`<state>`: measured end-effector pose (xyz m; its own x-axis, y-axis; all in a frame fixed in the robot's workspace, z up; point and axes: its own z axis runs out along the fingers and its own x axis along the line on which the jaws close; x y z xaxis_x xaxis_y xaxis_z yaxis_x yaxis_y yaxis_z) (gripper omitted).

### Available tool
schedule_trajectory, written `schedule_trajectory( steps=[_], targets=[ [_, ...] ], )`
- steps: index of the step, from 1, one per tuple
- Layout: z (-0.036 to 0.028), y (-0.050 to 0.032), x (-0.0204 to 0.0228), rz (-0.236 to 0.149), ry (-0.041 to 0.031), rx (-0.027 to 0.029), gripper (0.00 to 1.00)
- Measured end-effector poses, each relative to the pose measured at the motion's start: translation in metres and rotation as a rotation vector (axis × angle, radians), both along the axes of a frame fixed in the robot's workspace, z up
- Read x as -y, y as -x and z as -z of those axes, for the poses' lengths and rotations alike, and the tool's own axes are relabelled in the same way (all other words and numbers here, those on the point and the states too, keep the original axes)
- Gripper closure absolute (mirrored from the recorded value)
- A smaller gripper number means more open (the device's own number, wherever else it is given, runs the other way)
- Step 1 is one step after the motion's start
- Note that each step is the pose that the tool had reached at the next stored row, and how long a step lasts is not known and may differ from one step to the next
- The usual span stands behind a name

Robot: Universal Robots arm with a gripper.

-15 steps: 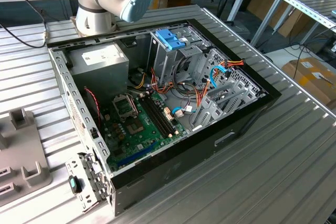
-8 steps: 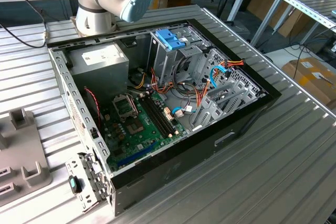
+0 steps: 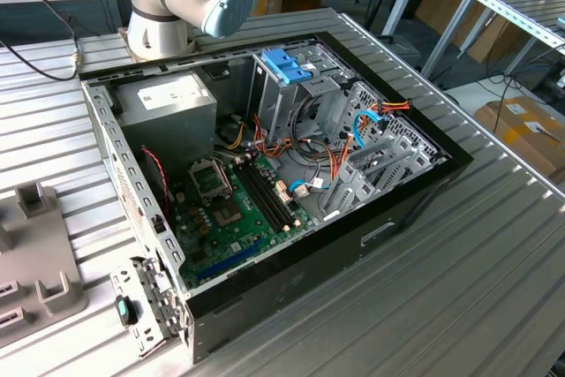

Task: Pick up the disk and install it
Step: 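Pick up the disk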

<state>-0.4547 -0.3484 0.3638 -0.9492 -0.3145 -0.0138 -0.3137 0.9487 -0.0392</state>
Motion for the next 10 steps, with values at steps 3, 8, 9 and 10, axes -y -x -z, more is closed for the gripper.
schedule_trajectory(
  steps=[3,8,9,10],
  targets=[
    [0.0,0.0,0.0,0.0,0.0,0.0001,0.89],
    [0.0,0.0,0.0,-0.023,0.0,0.0,0.89],
    [0.0,0.0,0.0,-0.032,0.0,0.0,0.89],
    [0.0,0.0,0.0,-0.042,0.0,0.0,0.89]
  ],
)
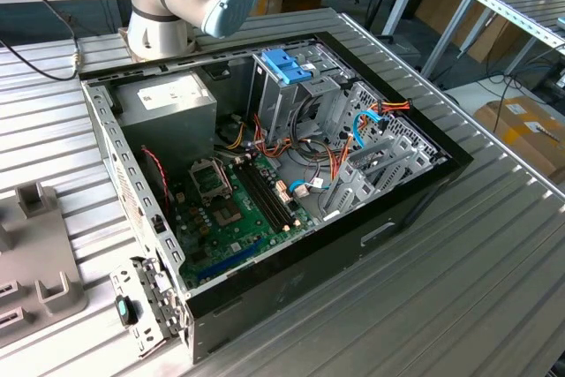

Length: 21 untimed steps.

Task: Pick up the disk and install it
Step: 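Pick up the disk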

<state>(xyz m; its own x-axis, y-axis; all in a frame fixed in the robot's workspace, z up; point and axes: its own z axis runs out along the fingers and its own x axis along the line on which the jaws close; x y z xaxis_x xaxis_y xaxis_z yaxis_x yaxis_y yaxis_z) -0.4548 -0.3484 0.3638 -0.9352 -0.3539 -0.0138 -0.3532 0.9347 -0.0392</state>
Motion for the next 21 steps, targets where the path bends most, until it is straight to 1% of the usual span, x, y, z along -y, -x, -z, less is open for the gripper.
schedule_trajectory(
  steps=[2,4,5,6,7,17,19,21],
  targets=[
    [0.0,0.0,0.0,-0.036,-0.0001,0.0001,0.89],
    [0.0,0.0,0.0,-0.058,0.0,0.0,0.89],
    [0.0,0.0,0.0,-0.085,0.0,0.0,0.89],
    [0.0,0.0,0.0,-0.103,0.0,0.0,0.89],
    [0.0,0.0,0.0,-0.111,0.0,0.0,0.89],
    [0.0,0.0,0.0,-0.113,0.0,0.0001,0.89],
    [0.0,0.0,0.0,-0.127,0.0,0.0,0.89],
    [0.0,0.0,0.0,-0.157,-0.0001,0.0001,0.89]
  ],
)
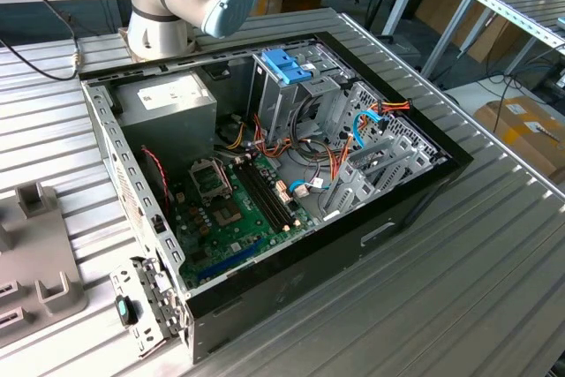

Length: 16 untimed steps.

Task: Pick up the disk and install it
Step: 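Pick up the disk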

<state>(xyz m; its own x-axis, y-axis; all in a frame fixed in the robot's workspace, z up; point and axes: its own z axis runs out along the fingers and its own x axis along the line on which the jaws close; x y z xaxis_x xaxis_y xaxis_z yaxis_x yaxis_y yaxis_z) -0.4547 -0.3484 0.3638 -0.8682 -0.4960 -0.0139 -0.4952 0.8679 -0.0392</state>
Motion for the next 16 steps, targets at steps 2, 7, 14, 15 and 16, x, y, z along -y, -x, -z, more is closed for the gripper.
schedule_trajectory(
  steps=[2,7,14,15,16],
  targets=[
    [0.0,0.0,0.0,-0.033,0.0001,0.0,0.89],
    [0.0001,0.0,0.0,-0.12,0.0001,0.0001,0.89],
    [0.0002,0.0,0.0,-0.263,0.0002,-0.0001,0.89],
    [0.0002,0.0,0.0,-0.279,0.0002,-0.0001,0.89],
    [0.0002,0.0,0.0,-0.302,0.0002,0.0,0.89]
  ],
)
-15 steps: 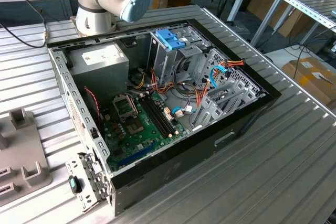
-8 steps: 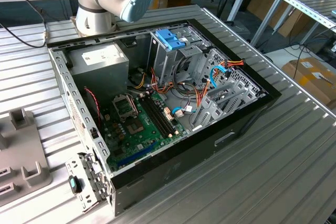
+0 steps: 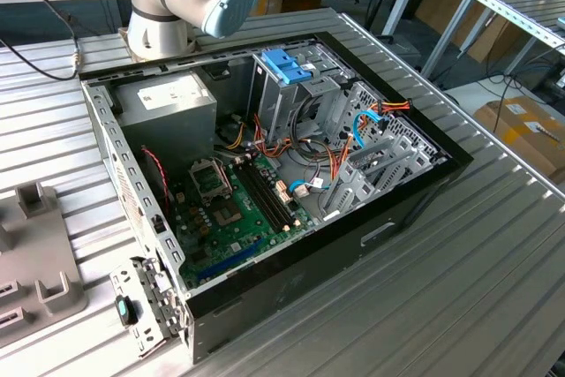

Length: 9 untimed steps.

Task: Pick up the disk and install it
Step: 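Pick up the disk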

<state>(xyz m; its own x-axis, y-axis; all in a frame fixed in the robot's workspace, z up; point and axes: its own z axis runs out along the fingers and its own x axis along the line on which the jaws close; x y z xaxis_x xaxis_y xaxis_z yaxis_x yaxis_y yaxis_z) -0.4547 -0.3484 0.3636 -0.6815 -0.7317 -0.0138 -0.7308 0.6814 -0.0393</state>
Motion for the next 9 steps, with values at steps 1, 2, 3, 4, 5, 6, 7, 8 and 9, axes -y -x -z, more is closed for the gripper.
schedule_trajectory(
  steps=[1,2,3,4,5,6,7,8,9],
  targets=[
    [0.0,0.0,0.0,-0.038,0.0,0.0,0.89],
    [0.0,0.0,0.0,-0.066,0.0,0.0,0.89],
    [0.0,0.0,0.0,-0.093,0.0,0.0,0.89],
    [0.0,0.0,0.0,-0.111,0.0,0.0,0.89],
    [0.0,0.0,0.0,-0.139,0.0,-0.0001,0.89],
    [0.0,0.0,0.0,-0.158,0.0,0.0,0.89],
    [0.0,0.0,0.0,-0.175,0.0,0.0,0.89],
    [0.0,0.0,0.0,-0.189,0.0,0.0,0.89],
    [0.0,0.0,0.0,-0.203,0.0,0.0,0.89]
  ],
)
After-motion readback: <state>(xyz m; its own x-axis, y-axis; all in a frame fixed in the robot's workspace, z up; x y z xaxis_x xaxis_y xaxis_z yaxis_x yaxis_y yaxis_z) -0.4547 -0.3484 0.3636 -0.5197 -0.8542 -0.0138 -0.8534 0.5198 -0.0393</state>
